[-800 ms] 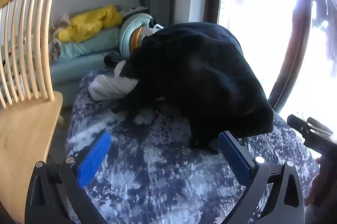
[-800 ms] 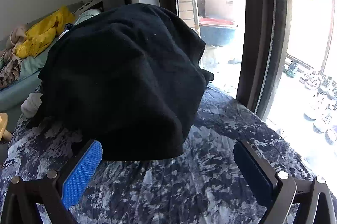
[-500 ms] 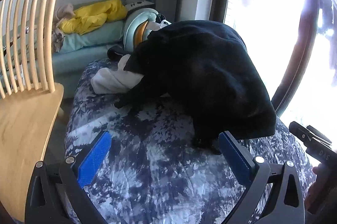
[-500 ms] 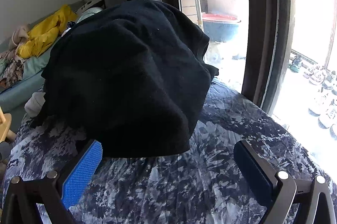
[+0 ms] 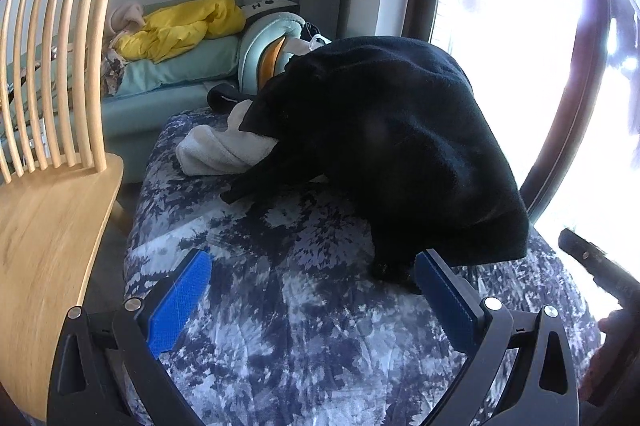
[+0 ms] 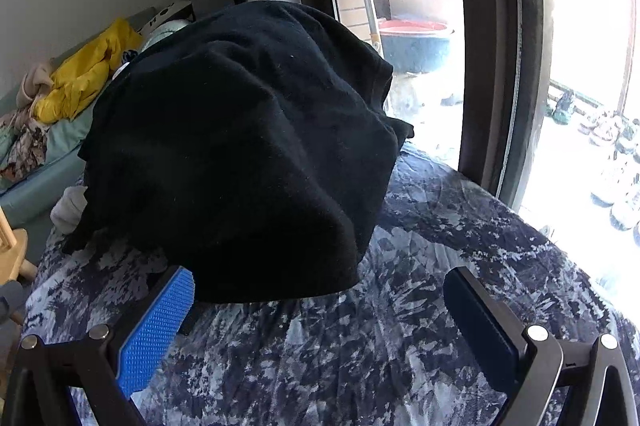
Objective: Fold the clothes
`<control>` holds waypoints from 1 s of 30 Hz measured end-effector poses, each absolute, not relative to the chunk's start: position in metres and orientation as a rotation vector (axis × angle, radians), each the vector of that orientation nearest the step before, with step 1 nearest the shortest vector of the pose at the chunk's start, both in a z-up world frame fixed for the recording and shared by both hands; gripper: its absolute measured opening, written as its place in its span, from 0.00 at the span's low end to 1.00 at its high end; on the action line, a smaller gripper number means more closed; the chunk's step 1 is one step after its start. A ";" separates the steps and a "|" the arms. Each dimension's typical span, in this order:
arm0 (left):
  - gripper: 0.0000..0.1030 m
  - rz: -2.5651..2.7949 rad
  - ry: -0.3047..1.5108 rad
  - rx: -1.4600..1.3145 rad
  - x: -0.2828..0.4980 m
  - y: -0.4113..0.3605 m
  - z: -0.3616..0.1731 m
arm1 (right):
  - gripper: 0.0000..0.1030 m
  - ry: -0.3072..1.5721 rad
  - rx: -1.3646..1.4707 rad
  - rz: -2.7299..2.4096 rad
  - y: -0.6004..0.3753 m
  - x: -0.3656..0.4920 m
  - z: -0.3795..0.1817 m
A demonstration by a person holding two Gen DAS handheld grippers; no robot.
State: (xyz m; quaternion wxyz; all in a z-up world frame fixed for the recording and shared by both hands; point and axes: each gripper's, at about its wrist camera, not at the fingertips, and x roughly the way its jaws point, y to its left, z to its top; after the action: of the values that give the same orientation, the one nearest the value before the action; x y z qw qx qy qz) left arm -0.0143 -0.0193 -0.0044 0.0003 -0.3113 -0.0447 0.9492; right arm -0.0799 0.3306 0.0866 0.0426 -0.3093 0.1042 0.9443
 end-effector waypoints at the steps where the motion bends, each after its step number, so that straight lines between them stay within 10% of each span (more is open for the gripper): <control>1: 1.00 2.986 -0.127 -0.980 -0.015 -0.017 -0.006 | 1.00 0.330 -0.948 2.889 0.332 -0.080 0.087; 30: 1.00 2.942 -0.047 -0.872 -0.008 0.018 -0.004 | 1.00 0.450 -0.887 3.107 0.303 -0.045 0.133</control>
State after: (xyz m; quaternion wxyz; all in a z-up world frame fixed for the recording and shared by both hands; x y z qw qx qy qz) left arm -0.0076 0.0178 -0.0040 0.0365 -0.2839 -0.0155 0.9580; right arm -0.0455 0.3030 0.1329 -0.0603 -0.2715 0.1378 0.9506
